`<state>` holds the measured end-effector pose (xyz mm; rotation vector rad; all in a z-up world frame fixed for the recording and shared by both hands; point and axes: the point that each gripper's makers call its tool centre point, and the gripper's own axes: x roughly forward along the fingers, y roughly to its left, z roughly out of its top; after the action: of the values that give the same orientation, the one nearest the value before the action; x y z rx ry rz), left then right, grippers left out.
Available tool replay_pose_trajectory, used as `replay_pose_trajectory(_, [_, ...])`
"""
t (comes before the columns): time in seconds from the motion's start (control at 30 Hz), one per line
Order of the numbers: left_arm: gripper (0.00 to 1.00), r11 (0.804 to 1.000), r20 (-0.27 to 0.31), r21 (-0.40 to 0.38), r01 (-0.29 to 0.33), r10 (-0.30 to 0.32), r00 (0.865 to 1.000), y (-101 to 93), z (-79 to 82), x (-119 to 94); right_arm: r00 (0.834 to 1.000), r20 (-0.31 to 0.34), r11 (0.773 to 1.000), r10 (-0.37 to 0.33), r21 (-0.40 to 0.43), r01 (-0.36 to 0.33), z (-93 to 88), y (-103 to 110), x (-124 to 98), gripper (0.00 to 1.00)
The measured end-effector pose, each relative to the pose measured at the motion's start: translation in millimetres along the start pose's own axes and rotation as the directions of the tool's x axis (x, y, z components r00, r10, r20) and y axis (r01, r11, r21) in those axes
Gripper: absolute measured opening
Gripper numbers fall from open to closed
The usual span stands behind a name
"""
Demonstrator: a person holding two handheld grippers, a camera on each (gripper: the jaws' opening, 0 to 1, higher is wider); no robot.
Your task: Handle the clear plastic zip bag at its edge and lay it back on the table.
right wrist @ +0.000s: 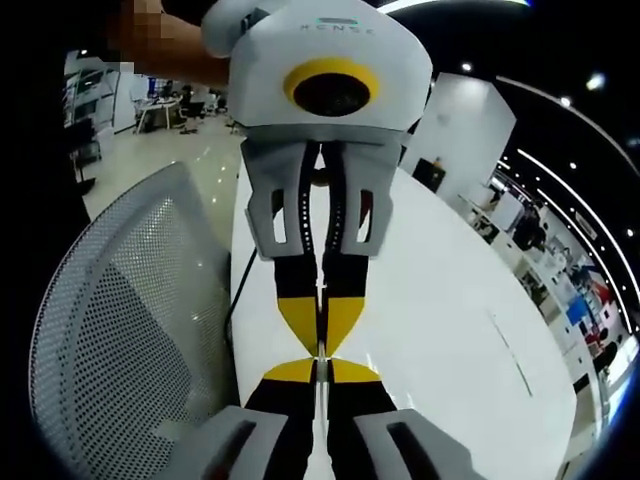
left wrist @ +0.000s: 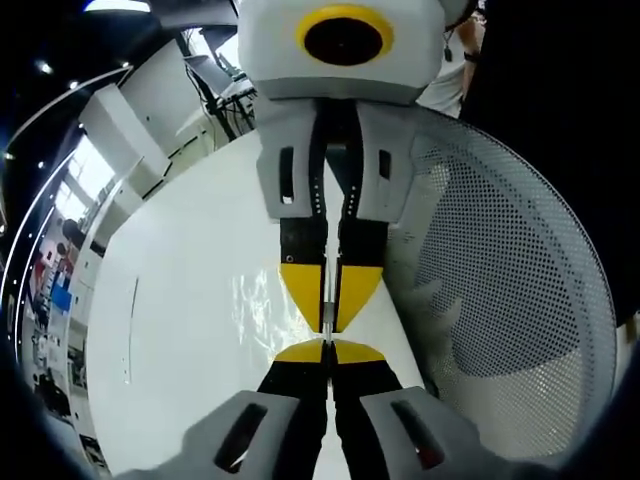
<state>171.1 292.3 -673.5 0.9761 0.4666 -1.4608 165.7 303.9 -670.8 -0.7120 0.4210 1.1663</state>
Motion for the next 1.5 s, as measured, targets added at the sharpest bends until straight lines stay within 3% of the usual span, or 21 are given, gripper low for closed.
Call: replay_pose_trajectory(1.5, [0.0, 1.0, -0.019, -0.007, 0.017, -0.017, 1.0, -0.8, -7.0, -0.5, 1.0, -0.02, 1.0, -0.004, 0.014, 0.005, -8.2, -0.8, 0.0, 0.0])
